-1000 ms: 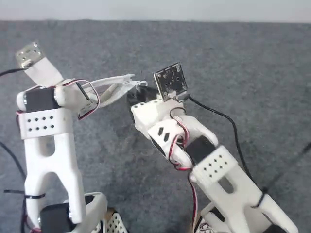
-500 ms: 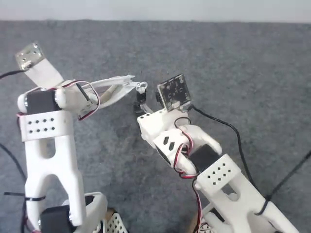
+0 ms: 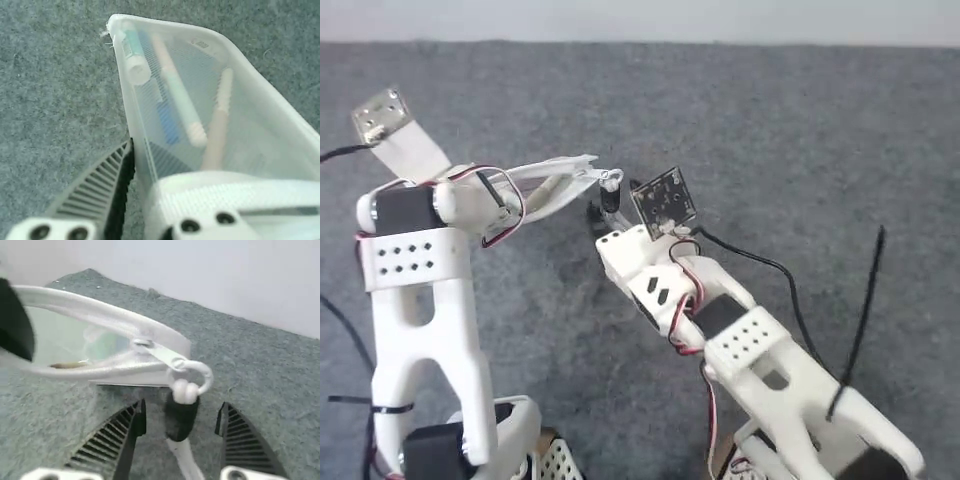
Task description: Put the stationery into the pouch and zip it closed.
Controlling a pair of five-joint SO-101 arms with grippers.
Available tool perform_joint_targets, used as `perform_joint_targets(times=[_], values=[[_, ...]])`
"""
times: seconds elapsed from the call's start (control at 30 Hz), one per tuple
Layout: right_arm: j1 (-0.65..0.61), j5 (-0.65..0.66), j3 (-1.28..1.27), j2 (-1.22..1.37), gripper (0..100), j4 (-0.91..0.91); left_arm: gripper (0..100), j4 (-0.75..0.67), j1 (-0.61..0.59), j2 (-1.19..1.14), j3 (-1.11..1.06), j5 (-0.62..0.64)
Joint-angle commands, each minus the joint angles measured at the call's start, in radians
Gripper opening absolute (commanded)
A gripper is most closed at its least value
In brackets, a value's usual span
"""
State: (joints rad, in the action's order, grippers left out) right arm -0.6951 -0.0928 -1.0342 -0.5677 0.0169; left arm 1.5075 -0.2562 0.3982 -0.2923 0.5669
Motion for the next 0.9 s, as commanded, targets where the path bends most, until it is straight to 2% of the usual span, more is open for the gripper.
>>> perform_joint_targets(times=[0.0,0.27,0.33,0.4,0.5,0.7,0.87], values=[[0.041,0.014,0.017,0.056,22.7,-0.114,1,-0.029,0.008,-0.012,0.001,-0.006],[0.061,0.014,0.012,0.099,22.5,-0.188,1,-0.028,0.008,-0.012,0.001,-0.006],[0.061,0.014,0.012,0.099,18.8,-0.191,1,-0.028,0.008,-0.012,0.001,-0.006],[0.061,0.015,0.012,0.097,11.1,-0.194,1,-0.028,0.008,-0.012,0.001,-0.006],[0.058,0.089,0.011,0.073,0.2,-0.196,1,-0.028,0.008,-0.012,0.001,-0.006],[0.035,0.256,-0.094,-0.09,0.6,-0.182,1,-0.032,-0.055,-0.012,0.004,-0.005],[-0.03,0.348,-0.109,-0.234,0.6,0.062,1,-0.034,-0.058,-0.012,0.005,-0.006]])
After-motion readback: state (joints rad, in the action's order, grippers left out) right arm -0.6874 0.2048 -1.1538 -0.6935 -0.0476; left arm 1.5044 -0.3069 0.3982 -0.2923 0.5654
